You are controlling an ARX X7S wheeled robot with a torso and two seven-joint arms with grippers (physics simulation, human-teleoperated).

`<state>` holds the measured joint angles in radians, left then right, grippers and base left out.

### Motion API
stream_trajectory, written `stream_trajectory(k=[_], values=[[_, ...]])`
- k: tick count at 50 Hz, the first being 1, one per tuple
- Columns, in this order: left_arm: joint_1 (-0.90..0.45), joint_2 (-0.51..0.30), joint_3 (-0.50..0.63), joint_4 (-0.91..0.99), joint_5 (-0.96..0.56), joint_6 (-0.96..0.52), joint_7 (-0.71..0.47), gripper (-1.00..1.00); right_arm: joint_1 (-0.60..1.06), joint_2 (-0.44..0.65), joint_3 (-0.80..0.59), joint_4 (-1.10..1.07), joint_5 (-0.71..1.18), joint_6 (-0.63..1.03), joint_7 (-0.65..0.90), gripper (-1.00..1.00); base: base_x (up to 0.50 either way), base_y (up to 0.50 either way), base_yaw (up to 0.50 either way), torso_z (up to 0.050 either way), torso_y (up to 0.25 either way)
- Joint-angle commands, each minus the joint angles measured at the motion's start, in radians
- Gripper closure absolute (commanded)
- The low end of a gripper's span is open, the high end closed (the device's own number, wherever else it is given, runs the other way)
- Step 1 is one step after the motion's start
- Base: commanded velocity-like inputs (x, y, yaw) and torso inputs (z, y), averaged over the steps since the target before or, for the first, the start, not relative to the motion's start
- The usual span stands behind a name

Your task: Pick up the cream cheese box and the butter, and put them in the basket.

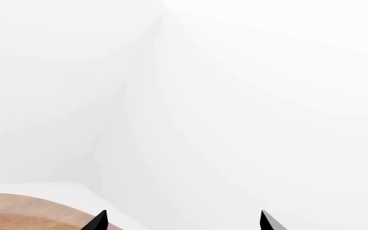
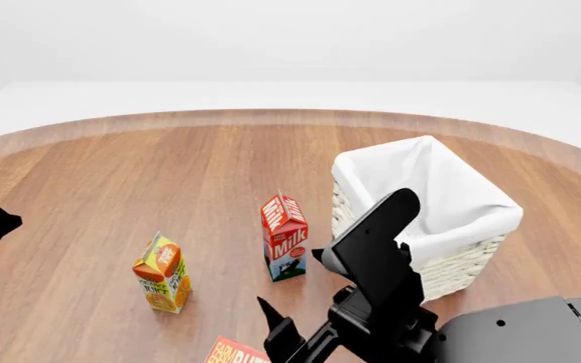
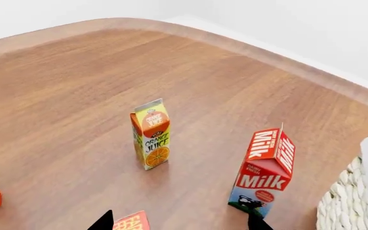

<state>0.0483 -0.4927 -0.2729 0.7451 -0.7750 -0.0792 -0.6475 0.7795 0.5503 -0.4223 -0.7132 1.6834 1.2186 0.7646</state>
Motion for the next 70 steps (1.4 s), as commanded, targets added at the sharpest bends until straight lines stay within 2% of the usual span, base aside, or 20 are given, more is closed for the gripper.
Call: stream_trajectory(k=[1,32,70], values=[[0.000,-0.004,-0.001,0.004,-0.003,-0.001,-0.004,-1.00,-0.003,-0.010,-0.029,-0.011,0.011,0.004,0.008,-1.00,0.00,0.00,0.00,0.000,0.000],[0.001,-0.004,0.004,-0.006,-0.001,0.009,-0.002,-1.00,-0.014,-0.027,-0.103,0.014,-0.022,0.025,-0.007,-1.00,0.00,0.00,0.00,0.000,0.000],[0.002,-0.012,0.006,0.000,-0.004,0.009,-0.011,-1.00,0.073,-0.017,-0.172,0.056,0.105,0.024,0.103,-1.00,0.00,0.00,0.00,0.000,0.000]])
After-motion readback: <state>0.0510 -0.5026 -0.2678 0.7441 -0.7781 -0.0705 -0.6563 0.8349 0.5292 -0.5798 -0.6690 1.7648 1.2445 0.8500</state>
